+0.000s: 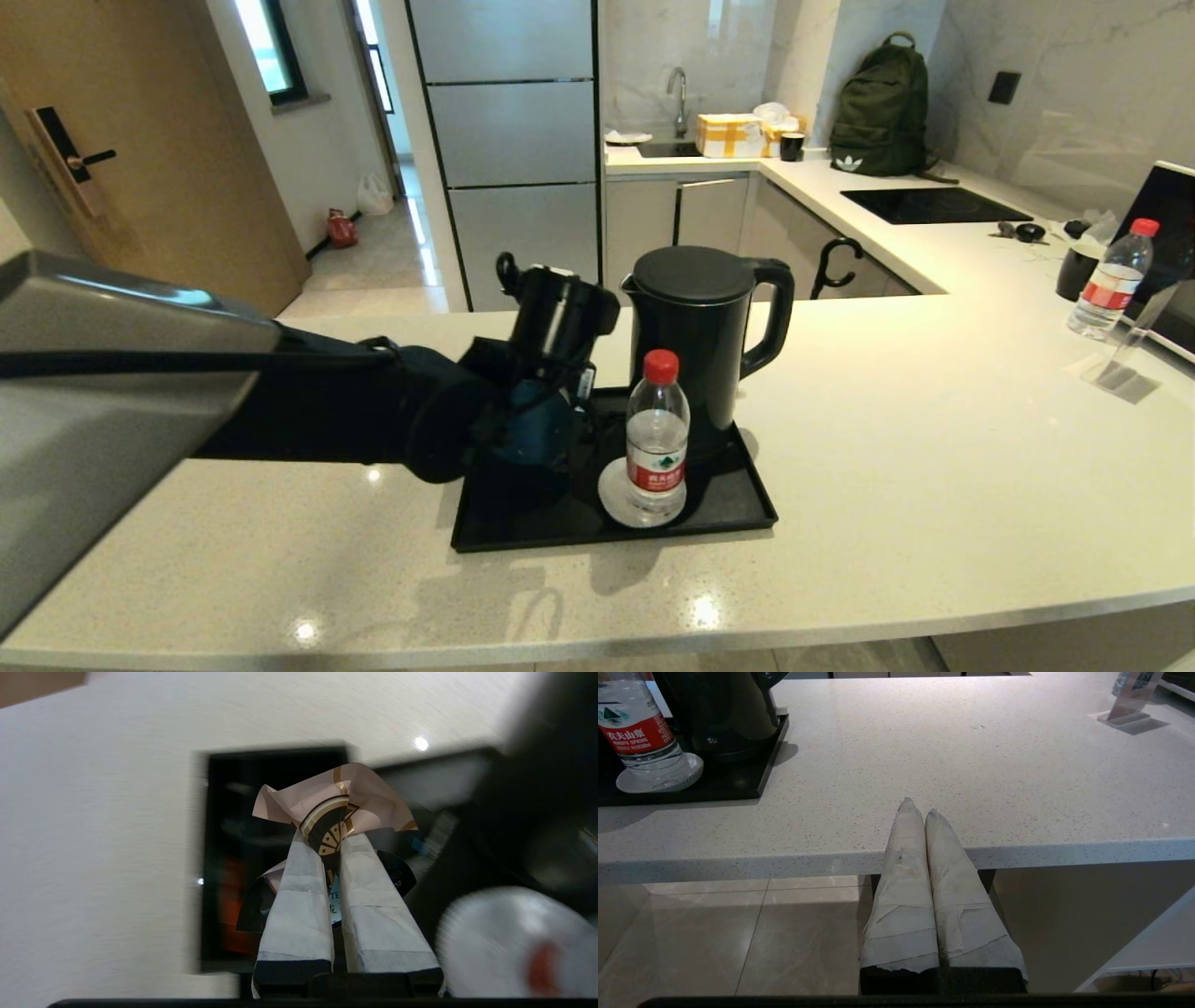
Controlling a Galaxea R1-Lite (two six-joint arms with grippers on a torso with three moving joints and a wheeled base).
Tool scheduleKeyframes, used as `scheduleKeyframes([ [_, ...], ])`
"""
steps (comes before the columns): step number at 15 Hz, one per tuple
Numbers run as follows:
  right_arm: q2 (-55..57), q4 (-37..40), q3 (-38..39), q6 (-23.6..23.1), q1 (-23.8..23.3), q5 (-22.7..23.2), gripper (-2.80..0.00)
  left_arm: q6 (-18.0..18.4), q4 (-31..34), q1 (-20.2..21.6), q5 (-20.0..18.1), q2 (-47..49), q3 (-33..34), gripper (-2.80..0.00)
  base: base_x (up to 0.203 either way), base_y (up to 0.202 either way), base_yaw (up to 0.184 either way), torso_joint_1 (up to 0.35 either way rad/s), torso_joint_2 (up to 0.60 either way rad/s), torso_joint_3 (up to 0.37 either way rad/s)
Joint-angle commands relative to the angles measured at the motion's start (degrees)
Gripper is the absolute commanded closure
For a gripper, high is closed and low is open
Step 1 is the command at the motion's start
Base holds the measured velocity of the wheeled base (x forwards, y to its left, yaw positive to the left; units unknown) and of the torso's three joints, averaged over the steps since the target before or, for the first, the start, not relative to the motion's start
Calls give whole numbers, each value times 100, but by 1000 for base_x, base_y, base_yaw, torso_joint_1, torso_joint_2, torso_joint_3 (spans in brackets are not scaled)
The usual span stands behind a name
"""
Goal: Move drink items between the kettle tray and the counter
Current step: Return the tea bag to its original position
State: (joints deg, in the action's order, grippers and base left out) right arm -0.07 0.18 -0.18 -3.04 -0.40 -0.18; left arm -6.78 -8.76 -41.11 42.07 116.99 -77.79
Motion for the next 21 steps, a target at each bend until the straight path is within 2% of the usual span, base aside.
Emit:
scheduleKeyframes([
  [1, 7, -1, 1, -3, -4, 0, 0, -8, -82, -64, -32, 360, 1, 0, 0, 0, 0, 0, 0, 0],
  [5, 7, -1, 1, -3, -4, -8, 0, 4, -122, -23, -198, 425, 22, 0, 0, 0, 0, 0, 0, 0],
  [6, 7, -1, 1, -3, -4, -8, 0, 40, -365, 38, -254, 515, 34, 0, 0, 0, 0, 0, 0, 0],
  [14, 7, -1, 1, -3, -4, -8, 0, 46, -373, 42, -261, 519, 36, 0, 0, 0, 0, 0, 0, 0],
  [18, 7, -1, 1, -3, -4, 0, 0, 400, -1242, 844, -528, 962, 197, 0, 0, 0, 0, 0, 0, 0],
  [21, 7, -1, 1, -3, -4, 0, 0, 379, -1251, 885, -542, 1010, 229, 0, 0, 0, 0, 0, 0, 0],
])
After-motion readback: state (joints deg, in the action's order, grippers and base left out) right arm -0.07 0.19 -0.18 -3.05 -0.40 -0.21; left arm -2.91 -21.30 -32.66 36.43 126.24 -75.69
